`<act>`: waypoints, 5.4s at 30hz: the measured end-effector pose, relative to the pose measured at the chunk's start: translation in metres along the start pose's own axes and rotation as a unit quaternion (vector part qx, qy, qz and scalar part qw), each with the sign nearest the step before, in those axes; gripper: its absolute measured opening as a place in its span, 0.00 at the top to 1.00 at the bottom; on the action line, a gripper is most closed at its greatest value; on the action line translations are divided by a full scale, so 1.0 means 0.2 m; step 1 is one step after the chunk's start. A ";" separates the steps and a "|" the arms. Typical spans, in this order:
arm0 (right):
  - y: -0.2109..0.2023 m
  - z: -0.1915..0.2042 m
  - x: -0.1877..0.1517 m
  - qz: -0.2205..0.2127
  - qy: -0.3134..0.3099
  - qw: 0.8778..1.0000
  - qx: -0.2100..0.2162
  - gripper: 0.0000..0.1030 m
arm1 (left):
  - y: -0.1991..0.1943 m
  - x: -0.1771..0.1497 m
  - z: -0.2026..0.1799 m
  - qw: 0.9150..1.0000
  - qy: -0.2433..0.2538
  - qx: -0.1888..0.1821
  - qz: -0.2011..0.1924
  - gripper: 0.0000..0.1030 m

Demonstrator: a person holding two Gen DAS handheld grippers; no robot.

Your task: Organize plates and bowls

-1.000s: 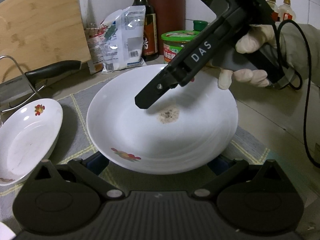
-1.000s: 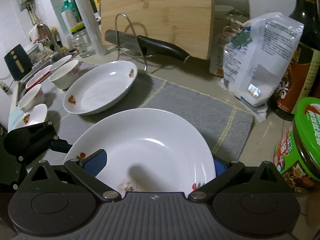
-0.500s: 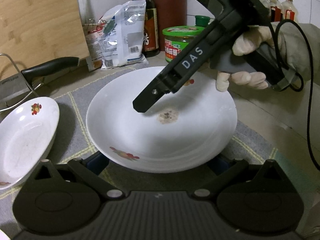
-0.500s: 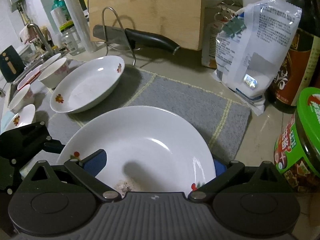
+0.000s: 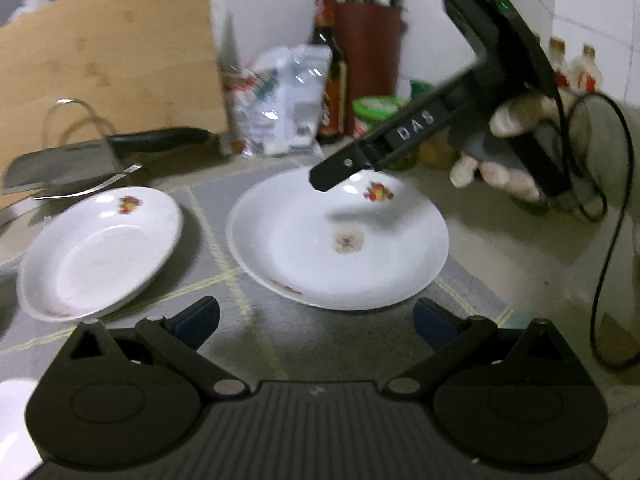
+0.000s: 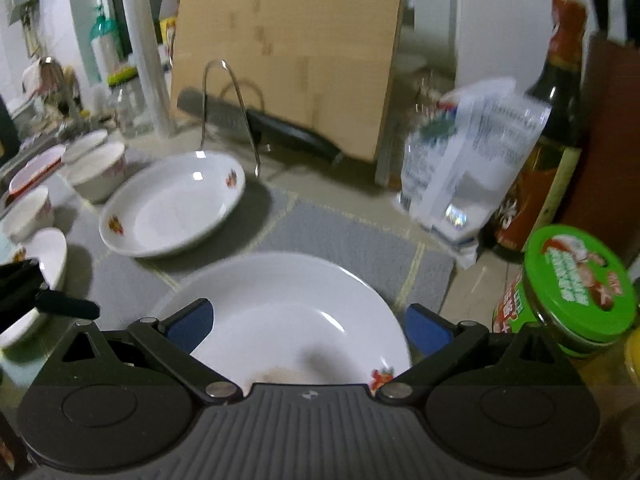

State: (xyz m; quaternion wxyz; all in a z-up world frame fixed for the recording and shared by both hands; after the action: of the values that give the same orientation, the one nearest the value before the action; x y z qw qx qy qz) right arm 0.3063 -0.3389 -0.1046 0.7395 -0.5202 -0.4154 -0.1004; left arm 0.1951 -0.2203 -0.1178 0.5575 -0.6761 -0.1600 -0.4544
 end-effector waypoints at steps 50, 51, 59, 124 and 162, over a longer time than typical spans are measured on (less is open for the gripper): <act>0.40 1.43 -0.29 0.096 0.056 0.994 0.026 0.00 | -0.71 -0.88 0.87 0.998 -0.008 0.025 0.050 0.01; 0.40 1.43 -0.29 0.098 0.051 0.994 0.022 0.00 | -0.70 -0.89 0.88 0.998 -0.004 0.022 0.052 0.01; 0.49 1.45 -0.24 0.111 0.005 0.994 -0.004 0.00 | -0.66 -0.88 0.90 0.999 0.009 0.013 0.050 0.01; 0.63 1.38 0.01 0.209 0.046 0.965 0.151 0.00 | -0.56 -0.79 0.92 0.993 0.104 -0.059 -0.003 0.01; 0.40 1.21 0.03 0.178 0.012 0.970 0.166 0.00 | -0.56 -0.61 0.70 0.994 0.095 -0.047 0.006 0.01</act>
State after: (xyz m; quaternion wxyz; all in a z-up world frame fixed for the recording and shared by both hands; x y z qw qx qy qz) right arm 0.2329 -0.0952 -0.1288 0.8264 -0.4546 -0.3177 0.0970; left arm 0.1100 -0.0223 -0.1406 0.5405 -0.6560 -0.0810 -0.5205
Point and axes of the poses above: each gripper's, at about its wrist camera, not at the fingertips, and y roughly the way its jaws point, z to its left, x to its top, the point moved 7 cm from there along y, roughly the way its jaws point, and after that the axes turned 6 degrees about x, right-handed, at the moved point
